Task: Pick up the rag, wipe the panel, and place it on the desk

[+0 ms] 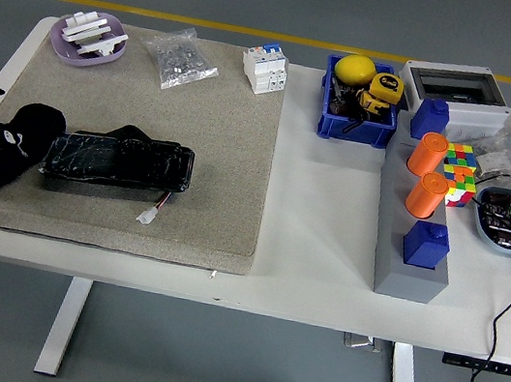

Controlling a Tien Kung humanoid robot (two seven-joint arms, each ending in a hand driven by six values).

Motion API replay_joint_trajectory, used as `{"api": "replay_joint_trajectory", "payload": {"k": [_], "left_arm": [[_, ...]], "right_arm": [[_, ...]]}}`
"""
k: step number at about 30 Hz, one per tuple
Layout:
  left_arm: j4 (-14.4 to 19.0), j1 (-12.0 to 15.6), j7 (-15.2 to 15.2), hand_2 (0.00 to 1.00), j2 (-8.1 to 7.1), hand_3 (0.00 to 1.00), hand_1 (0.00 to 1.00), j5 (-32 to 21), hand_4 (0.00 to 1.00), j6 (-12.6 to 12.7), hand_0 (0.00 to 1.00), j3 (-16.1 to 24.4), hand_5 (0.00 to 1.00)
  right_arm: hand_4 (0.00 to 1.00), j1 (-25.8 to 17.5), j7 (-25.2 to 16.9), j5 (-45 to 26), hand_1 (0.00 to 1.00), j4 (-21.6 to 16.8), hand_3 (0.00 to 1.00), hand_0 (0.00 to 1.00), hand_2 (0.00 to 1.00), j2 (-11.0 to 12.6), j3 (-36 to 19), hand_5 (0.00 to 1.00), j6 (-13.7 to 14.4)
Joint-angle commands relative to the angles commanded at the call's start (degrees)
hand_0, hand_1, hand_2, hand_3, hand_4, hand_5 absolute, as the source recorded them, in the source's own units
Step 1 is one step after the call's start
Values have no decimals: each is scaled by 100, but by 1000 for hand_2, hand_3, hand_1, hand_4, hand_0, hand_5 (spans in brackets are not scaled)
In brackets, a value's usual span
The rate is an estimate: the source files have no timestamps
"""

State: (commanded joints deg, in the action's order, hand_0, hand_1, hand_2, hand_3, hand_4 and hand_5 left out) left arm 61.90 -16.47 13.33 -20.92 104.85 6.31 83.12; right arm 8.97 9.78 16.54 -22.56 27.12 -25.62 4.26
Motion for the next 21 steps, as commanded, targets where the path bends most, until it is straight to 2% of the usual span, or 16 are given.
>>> {"api": "replay_joint_trajectory", "payload": {"k": [4, 8, 9, 10, 14, 15, 20, 21], "left_arm": [[205, 89, -492, 816, 7, 802, 815, -690, 998, 165, 731, 160, 304], [459, 191, -1007, 816, 74, 802, 815, -1609, 998, 177, 731, 301, 304], [512, 211, -1123, 764, 103, 756, 770, -1833, 998, 161, 698, 335, 343], [565, 233, -1268, 764, 146, 756, 770, -2094, 998, 134, 698, 380, 343], [691, 295, -1761, 764, 359, 756, 770, -3025, 998, -53, 698, 518, 343], [717, 318, -1873, 674, 438, 598, 704, -3283, 920, -143, 604, 557, 294], [777, 451, -2340, 674, 758, 598, 704, -4512, 920, -541, 604, 665, 294], [791, 484, -2428, 587, 798, 577, 601, -4772, 876, -590, 512, 668, 222]], "right_arm": [[998, -8, 1, 1, 533, 2, 619, 736, 653, 2, -4, 609, 2], [998, -11, -1, 7, 533, 3, 619, 736, 653, 1, -10, 609, 8], [998, -12, -2, 8, 531, 2, 618, 736, 653, 1, -8, 607, 8], [998, -14, -3, 10, 531, 0, 618, 736, 653, -1, -10, 607, 10], [998, -26, -6, 10, 531, 2, 618, 736, 653, -10, -7, 607, 12], [998, -29, -6, 12, 531, 2, 617, 736, 653, -12, -8, 606, 13], [998, -39, -6, 18, 531, 0, 617, 736, 653, -20, -13, 606, 19], [998, -42, -7, 18, 531, 0, 617, 736, 653, -24, -16, 605, 19]]}}
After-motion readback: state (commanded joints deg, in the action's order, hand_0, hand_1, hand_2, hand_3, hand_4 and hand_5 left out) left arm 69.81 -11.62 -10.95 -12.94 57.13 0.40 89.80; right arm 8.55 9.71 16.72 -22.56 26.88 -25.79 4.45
